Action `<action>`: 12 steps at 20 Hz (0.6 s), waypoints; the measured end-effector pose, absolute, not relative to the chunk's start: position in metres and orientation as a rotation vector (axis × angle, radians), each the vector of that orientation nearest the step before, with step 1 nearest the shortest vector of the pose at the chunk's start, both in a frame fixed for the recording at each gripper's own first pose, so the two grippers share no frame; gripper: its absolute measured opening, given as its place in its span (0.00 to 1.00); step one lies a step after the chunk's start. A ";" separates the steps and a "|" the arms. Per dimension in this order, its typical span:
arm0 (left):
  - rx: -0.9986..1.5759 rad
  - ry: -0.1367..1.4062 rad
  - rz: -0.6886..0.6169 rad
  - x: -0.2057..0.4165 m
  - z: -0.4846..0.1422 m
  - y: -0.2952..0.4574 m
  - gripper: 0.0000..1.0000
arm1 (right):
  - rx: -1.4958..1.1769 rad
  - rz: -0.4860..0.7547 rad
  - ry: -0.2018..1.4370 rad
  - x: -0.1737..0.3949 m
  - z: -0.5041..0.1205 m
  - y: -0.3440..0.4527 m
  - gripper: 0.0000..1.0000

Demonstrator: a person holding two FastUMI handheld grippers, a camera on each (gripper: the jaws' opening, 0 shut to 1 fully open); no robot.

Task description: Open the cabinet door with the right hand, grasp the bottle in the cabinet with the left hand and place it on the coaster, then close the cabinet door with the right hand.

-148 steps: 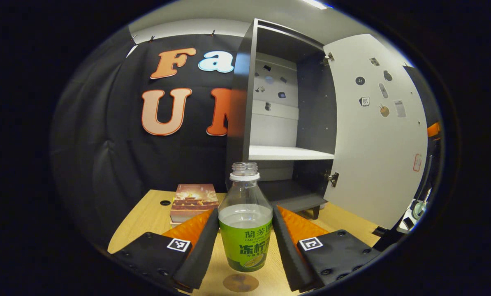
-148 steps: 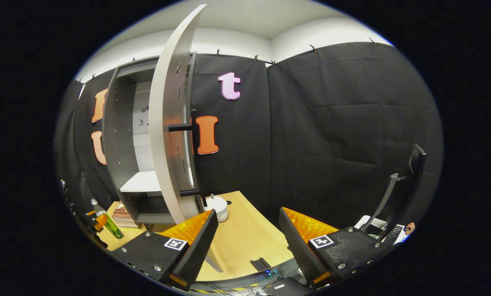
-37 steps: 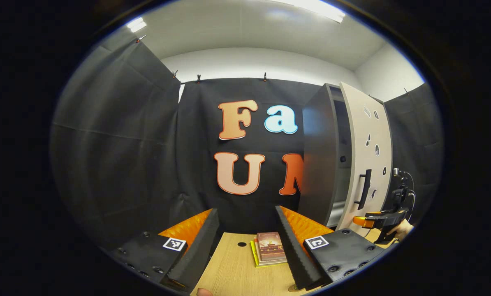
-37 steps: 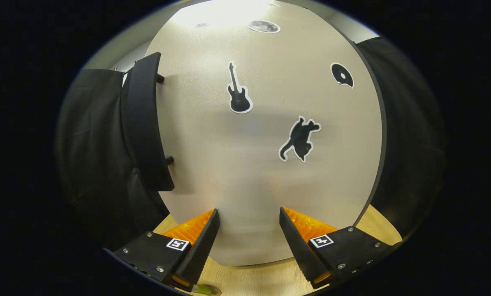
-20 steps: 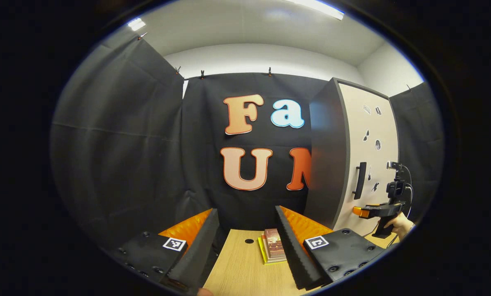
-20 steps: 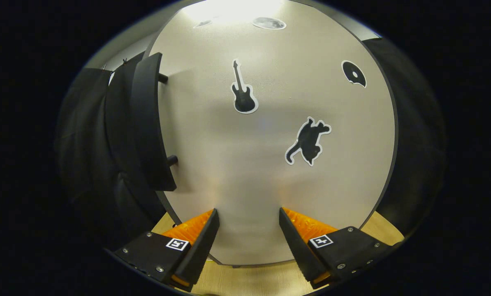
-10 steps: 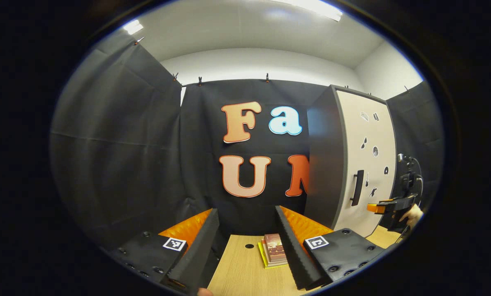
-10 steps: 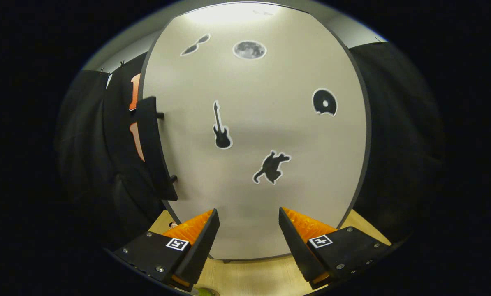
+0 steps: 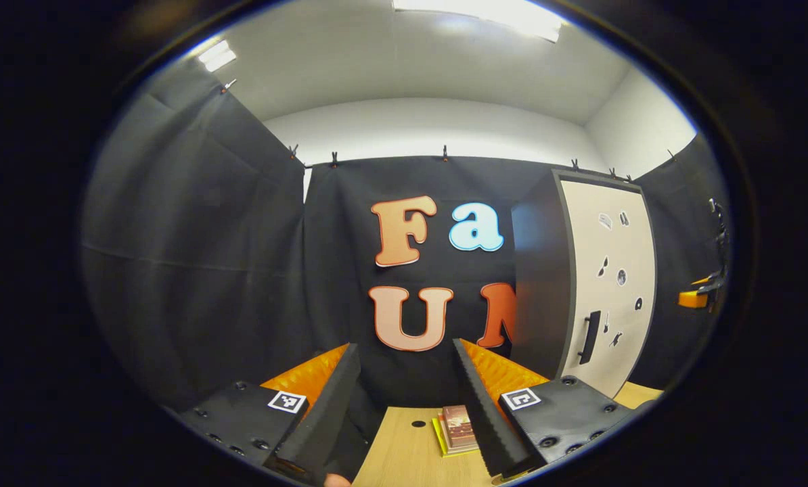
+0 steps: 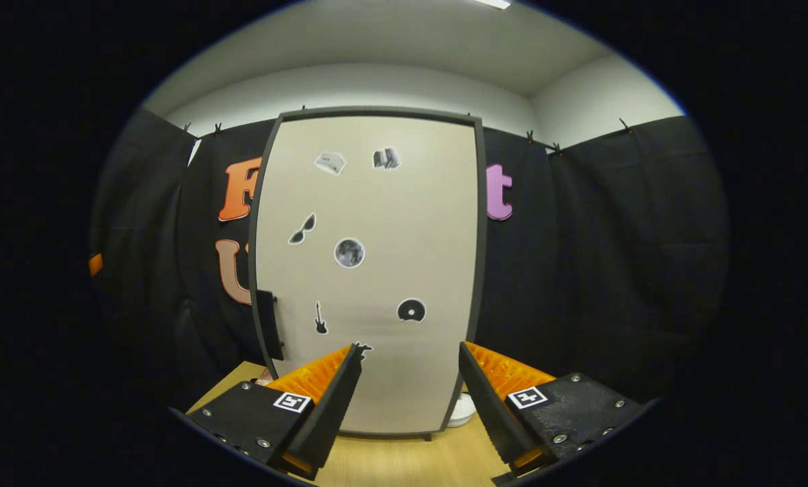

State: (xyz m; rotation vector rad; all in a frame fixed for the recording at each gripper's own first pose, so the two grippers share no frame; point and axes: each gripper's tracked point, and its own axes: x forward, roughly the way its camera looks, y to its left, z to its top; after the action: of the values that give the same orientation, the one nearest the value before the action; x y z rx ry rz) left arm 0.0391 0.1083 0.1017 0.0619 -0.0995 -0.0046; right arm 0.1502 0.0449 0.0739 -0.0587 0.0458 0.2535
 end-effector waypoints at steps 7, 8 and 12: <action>0.053 -0.166 0.062 0.015 0.140 0.119 0.89 | -0.111 0.144 -0.001 0.095 0.124 -0.055 0.91; 0.055 -0.174 0.074 0.013 0.145 0.119 0.89 | -0.106 0.139 0.002 0.092 0.125 -0.063 0.91; 0.055 -0.187 0.083 0.002 0.152 0.103 0.89 | -0.105 0.122 -0.003 0.085 0.126 -0.092 0.91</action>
State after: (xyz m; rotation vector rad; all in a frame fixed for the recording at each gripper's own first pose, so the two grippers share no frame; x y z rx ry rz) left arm 0.0015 0.1031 0.1524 0.0552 -0.1869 0.0831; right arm 0.0854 -0.0922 0.1256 -0.1053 -0.0030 0.1216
